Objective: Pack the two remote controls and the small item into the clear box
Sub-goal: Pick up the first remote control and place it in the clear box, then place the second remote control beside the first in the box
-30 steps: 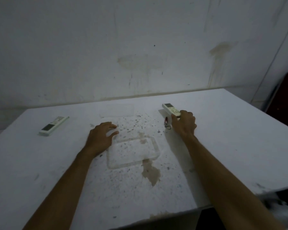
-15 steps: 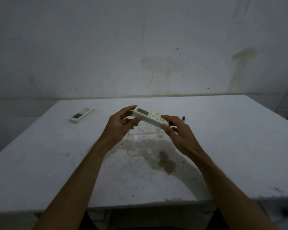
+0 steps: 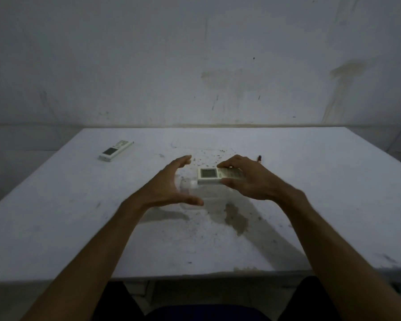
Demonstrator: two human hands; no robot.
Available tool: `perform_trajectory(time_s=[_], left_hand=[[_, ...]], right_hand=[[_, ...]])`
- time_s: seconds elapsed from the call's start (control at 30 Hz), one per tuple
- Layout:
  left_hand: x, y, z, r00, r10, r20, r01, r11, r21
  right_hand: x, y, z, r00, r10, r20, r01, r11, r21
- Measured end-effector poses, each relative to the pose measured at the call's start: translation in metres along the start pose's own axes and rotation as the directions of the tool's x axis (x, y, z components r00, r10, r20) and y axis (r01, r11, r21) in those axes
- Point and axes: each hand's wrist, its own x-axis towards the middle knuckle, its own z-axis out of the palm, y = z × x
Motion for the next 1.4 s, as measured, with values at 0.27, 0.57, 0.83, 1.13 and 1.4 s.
perform_trajectory(time_s=[0.27, 0.57, 0.83, 1.13, 1.4], left_hand=[[0.002, -0.016, 0.023, 1.000, 0.024, -0.013, -0.023, 0.999, 0.033], [-0.002, -0.017, 0.022, 1.000, -0.002, -0.020, 0.002, 1.000, -0.029], [-0.002, -0.014, 0.018, 0.998, -0.038, 0.048, 0.039, 0.999, -0.012], [0.031, -0.040, -0.048, 0.984, -0.123, -0.131, 0.062, 0.917, -0.393], [0.078, -0.138, -0.069, 0.725, -0.304, -0.618, 0.532, 0.816, 0.223]], right_hand=[[0.004, -0.002, 0.012, 0.986, 0.024, 0.166, -0.011, 0.997, -0.079], [-0.005, -0.001, 0.020, 0.987, 0.079, 0.140, -0.075, 0.997, -0.031], [0.000, 0.005, 0.011, 0.995, 0.026, 0.099, -0.020, 0.998, -0.062], [0.086, -0.006, 0.009, 0.983, 0.095, 0.154, -0.085, 0.994, -0.071], [0.143, -0.039, 0.056, 0.797, 0.177, 0.577, 0.079, 0.918, -0.389]])
